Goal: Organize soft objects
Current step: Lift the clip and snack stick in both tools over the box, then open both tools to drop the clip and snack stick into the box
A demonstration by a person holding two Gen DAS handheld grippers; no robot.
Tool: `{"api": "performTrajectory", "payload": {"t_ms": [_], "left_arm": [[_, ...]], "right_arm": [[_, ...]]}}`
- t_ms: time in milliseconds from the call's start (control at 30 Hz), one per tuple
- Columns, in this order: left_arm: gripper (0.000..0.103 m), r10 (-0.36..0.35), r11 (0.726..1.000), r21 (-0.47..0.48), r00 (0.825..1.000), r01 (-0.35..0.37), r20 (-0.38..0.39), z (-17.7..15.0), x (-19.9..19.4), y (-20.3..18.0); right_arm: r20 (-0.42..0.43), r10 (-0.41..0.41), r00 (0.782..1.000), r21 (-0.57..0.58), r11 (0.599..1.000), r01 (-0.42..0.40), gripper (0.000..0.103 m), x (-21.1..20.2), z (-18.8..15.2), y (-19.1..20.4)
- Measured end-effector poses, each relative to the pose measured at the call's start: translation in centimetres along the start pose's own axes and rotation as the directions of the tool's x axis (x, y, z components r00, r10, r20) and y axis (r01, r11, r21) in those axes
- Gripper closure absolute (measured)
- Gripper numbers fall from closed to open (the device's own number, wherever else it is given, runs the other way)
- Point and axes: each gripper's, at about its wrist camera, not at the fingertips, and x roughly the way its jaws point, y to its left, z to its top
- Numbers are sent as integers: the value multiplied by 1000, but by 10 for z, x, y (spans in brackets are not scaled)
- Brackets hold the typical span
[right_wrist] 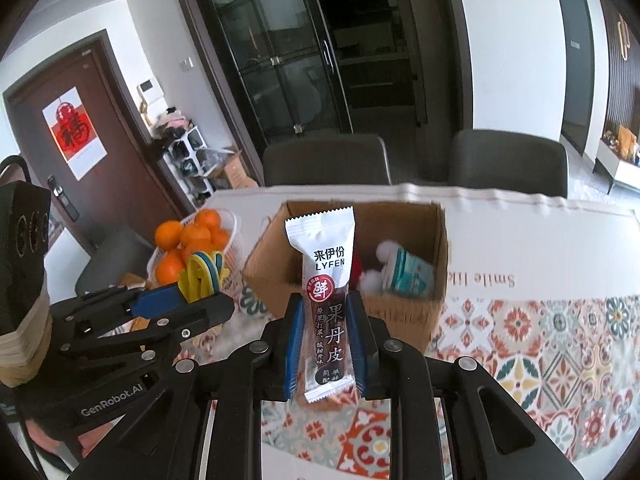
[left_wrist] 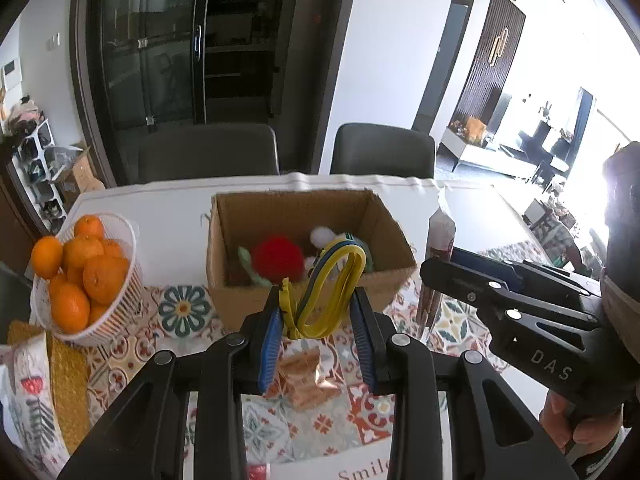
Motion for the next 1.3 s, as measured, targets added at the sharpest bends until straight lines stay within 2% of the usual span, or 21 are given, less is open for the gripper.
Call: {"api": "performTrajectory", "payload": {"t_ms": [267,600,767,933,1167,1267,1300], "left_arm": [[70,11,1000,-10,1000,-11,-5,25,18,12],[70,6,999,-47,999,-8,-45,47,57,31],[70,24,999,-47,996,-28,-90,52,83,38],[70,52,998,-30,988,-57,-144,50,111,42],[67,56,997,-46,977,-67,-207,45,136,50],[60,57,996,-54,973,-70,-222,43,140,52],[55,57,996,-55,974,-70,-221,43,139,52]], "right_arm": [[28,-1,1000,7,1000,1,80,11,31,-4],[-10,-22,1000,7,1000,22,80,48,58,-10],[-76,-44,996,-22,999,43,80,78,68,-15],[-149,-71,986,-39,997,66,80,108,64,-23],[-236,-61,970,-25,998,56,80,142,59,-37],[-260,-39,965,-11,999,38,75,153,58,-41],[-266,-30,963,-6,1000,29,69,155,58,-42]]}}
